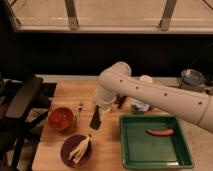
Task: Place eraser in tray
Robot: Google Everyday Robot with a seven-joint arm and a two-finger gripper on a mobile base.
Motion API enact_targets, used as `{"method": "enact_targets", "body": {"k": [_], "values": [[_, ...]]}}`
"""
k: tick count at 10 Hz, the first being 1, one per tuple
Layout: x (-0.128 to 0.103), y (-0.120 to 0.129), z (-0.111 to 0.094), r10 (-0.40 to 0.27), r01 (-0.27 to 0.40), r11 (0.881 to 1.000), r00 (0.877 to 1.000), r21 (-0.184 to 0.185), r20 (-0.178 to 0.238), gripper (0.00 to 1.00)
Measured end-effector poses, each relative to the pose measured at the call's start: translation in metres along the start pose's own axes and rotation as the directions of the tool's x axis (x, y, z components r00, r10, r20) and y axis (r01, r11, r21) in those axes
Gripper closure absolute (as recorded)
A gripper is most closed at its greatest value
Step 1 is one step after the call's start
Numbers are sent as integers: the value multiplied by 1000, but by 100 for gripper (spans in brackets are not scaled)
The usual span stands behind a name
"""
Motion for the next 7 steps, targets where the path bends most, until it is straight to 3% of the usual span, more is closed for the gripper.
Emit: {"method": "enact_targets", "body": {"k": [2,4,6,7], "values": [[36,32,-17,101,-101,995,995,22,-18,100],[70,65,-34,207,-205,977,978,49,-34,100],[102,101,-49,314,-310,948,948,77,-44,100],[118,123,-56,374,-369,925,926,92,-46,100]]}}
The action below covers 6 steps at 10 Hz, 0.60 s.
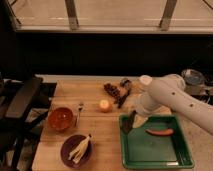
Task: Place eraser in tray
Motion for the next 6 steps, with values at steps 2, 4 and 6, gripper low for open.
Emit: {"method": "enact_targets", "body": {"k": [2,4,6], "values": [[43,29,-9,129,-129,991,992,22,-6,93],[81,76,-7,292,-292,955,956,46,1,69],[95,100,5,377,-378,924,926,58,19,49]]}}
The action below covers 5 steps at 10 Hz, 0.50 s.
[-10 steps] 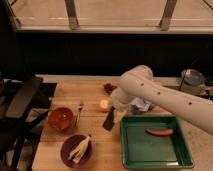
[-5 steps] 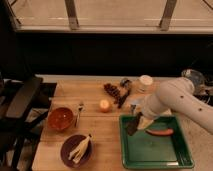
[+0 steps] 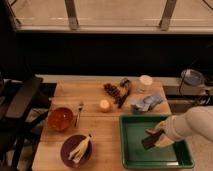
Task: Place eraser in tray
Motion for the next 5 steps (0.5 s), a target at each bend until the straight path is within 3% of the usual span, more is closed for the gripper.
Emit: {"method": "enact_targets", "body": {"k": [3,5], "values": [[-2,8,16,17,-17,1000,999,7,38,23],[-9,7,20,-3,1,1000,998,23,64,20]]}}
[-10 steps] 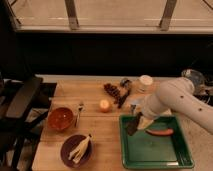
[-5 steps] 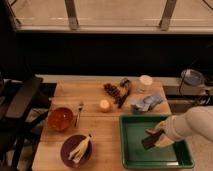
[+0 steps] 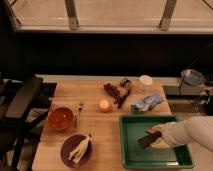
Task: Place eraser in tray
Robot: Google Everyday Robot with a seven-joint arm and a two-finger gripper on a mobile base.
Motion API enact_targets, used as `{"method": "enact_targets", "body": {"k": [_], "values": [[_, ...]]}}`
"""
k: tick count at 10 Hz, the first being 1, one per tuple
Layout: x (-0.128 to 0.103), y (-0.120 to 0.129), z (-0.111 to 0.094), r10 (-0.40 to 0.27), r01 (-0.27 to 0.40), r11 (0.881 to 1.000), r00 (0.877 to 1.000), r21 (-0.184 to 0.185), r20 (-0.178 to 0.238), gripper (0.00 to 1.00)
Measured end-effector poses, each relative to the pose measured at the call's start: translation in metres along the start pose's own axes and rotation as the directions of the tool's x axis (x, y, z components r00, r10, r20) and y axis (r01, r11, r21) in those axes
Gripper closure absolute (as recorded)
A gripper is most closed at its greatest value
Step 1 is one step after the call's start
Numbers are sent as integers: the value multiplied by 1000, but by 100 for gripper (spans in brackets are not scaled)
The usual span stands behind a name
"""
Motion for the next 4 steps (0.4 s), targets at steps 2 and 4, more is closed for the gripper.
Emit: {"method": "enact_targets", "body": {"k": [2,4], "values": [[-1,0,0,-3,3,1000,1000,-1,0,20],[-1,0,0,-3,3,1000,1000,-1,0,20]]}}
